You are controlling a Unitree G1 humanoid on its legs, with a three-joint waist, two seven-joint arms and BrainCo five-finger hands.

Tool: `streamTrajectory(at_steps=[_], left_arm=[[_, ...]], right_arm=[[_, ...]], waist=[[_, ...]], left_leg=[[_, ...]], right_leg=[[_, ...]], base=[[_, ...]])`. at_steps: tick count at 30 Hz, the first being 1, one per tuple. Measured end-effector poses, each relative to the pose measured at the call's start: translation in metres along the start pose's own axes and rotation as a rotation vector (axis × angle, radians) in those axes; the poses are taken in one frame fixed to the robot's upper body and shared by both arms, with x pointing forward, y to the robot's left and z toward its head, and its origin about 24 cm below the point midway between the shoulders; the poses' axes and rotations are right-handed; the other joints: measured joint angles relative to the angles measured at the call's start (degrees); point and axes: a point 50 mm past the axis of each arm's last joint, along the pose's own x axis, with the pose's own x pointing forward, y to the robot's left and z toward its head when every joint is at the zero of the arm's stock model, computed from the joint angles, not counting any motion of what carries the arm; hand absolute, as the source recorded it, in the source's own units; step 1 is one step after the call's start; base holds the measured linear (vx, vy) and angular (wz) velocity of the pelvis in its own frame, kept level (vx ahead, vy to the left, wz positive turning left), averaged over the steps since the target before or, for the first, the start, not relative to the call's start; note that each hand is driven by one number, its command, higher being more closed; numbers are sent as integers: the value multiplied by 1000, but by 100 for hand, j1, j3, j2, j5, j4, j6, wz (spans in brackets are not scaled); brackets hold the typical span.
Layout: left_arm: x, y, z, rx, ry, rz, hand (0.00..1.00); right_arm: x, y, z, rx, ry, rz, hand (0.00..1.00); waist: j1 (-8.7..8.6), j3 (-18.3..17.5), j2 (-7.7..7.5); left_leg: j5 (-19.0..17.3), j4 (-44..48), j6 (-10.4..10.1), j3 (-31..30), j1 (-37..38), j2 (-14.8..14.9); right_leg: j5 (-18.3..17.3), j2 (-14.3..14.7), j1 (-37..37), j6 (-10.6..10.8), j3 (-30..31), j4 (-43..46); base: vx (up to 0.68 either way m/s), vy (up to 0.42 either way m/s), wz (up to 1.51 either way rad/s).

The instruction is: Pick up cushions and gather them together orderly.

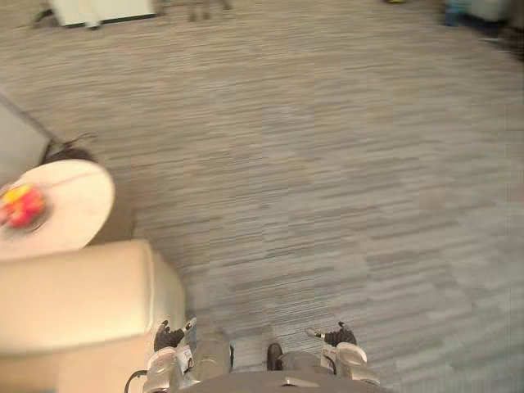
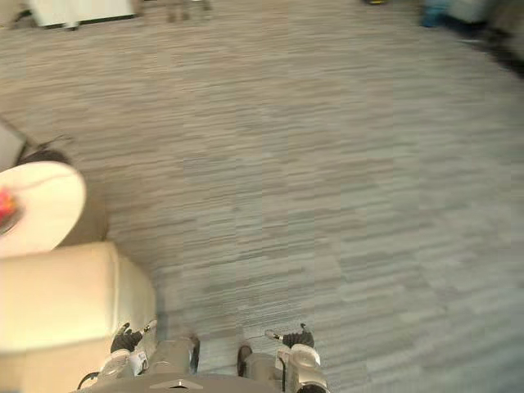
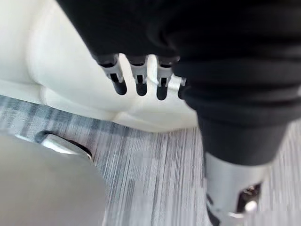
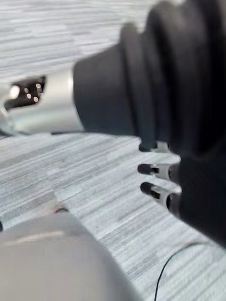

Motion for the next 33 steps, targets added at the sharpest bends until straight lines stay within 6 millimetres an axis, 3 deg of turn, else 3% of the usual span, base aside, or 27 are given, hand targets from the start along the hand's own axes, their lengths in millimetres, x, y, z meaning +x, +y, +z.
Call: streamTrajectory(at_steps=[1,2,4,5,7,8,9,10,11,13,15,17,18,19,20,22,26,28,29,30,32,33], left_arm=[[1,5,-1,18,9,2,0],[2,5,-1,25,12,2,0],[2,4,-3,66,25,-13,0],[2,4,-4,78,29,-17,0],[3,3,-3,126,33,-31,0],[4,3,-2,137,34,-34,0],[5,3,-2,149,39,-35,0],[5,4,-3,155,46,-34,0],[6,1,-3,165,48,-45,0],[4,-12,-3,155,47,-77,0],[5,-17,2,158,33,-89,0],[5,-18,5,164,23,-95,0],[5,-18,5,164,22,-95,0],[5,-17,6,165,18,-93,0],[5,-16,6,167,16,-91,0],[5,-16,10,165,-8,-95,0],[4,-19,16,165,-41,-105,0],[4,-20,17,166,-44,-107,0],[4,-20,17,166,-44,-107,0],[4,-21,16,170,-42,-109,0],[5,-16,16,197,-40,-98,0],[6,-13,17,192,-45,-91,0]], right_arm=[[-1,0,-4,4,11,1,0],[-2,0,-5,3,12,1,0],[-1,3,-3,2,15,10,0],[1,4,0,1,13,13,0],[2,9,1,-5,24,25,0],[3,10,2,-6,25,28,0],[3,12,4,-8,23,32,0],[4,11,5,-12,25,29,0],[7,6,8,-22,21,19,0],[10,-6,12,-25,5,-10,0],[11,-14,10,-21,11,-32,0],[10,-16,6,-11,26,-46,0],[10,-16,6,-9,26,-47,0],[10,-16,7,7,26,-56,0],[10,-16,7,12,26,-57,0],[10,-14,9,26,19,-66,0],[10,-12,9,32,22,-66,0],[10,-13,8,38,25,-70,0],[10,-15,6,36,29,-73,0],[9,-12,4,39,37,-67,0],[6,-7,-1,43,55,-57,0],[5,-8,-6,52,71,-62,0]], waist=[[-63,-45,-128],[-73,-59,-160],[-94,-64,-138],[-107,-59,-127],[-182,-36,-85],[-186,-32,-85],[-187,-1,-89],[-199,10,-68],[-195,74,42],[-251,114,250],[-322,114,273],[-334,201,264],[-332,210,269],[-306,313,315],[-273,350,279],[-171,400,313],[-89,410,315],[-90,420,307],[-44,396,309],[-26,386,280],[-43,246,28],[-9,231,-11]], left_leg=[[-88,-119,105,418,275,-23],[-120,-151,133,537,361,-36],[-210,-325,189,1081,667,48],[-210,-401,189,1174,758,57],[-210,-545,188,1494,964,143],[-211,-556,186,1548,994,155],[-214,-569,182,1632,1084,156],[-223,-584,166,1630,1166,179],[-169,-731,80,1600,1376,189],[-118,-925,68,1570,1547,171],[-94,-612,46,1528,1495,186],[11,889,-37,1379,1065,419],[37,997,-22,1364,1031,442],[547,2241,76,1120,606,631],[500,2663,89,1040,461,681],[34,3220,113,820,-47,656],[-122,1799,123,751,-678,547],[4,709,54,615,-723,422],[482,176,89,612,-568,277],[459,33,89,730,-494,203],[390,-180,133,914,-356,27],[228,-80,221,985,-369,-57]], right_leg=[[-29,-190,-46,174,-45,278],[-45,-251,-94,245,-142,360],[-16,-522,-342,499,-934,718],[-27,-630,-360,475,-1263,729],[15,-1155,-384,136,-2870,291],[113,-1217,-390,100,-3130,107],[534,-1322,-390,-34,-3545,-198],[689,-1321,-337,-149,-3793,-212],[772,-1244,-167,-293,-4051,-317],[705,-1092,-70,-273,-3884,-463],[579,-1063,-12,-204,-3853,-499],[497,-921,281,-190,-3721,-646],[494,-908,311,-191,-3713,-660],[422,-782,625,-198,-3545,-760],[331,-745,698,-252,-3446,-767],[210,-679,877,-239,-3100,-759],[135,-701,949,-108,-2578,-781],[45,-781,1019,71,-2425,-753],[-83,-867,1059,295,-2113,-718],[-45,-925,1077,362,-1969,-775],[13,-976,1118,446,-1731,-991],[8,-1047,1123,499,-1541,-999]], base=[[339,251,-104],[315,215,-104],[205,100,-104],[216,60,-101],[229,23,-88],[228,-46,-84],[196,-64,-67],[304,-113,-93],[251,-87,-84],[203,-41,-62],[134,-6,-15],[146,-19,-20],[142,15,-50],[85,23,-51],[150,63,-74],[153,96,-79],[173,155,-80],[225,211,-54],[323,253,-54],[354,222,-46],[295,100,-14],[398,183,-27]])
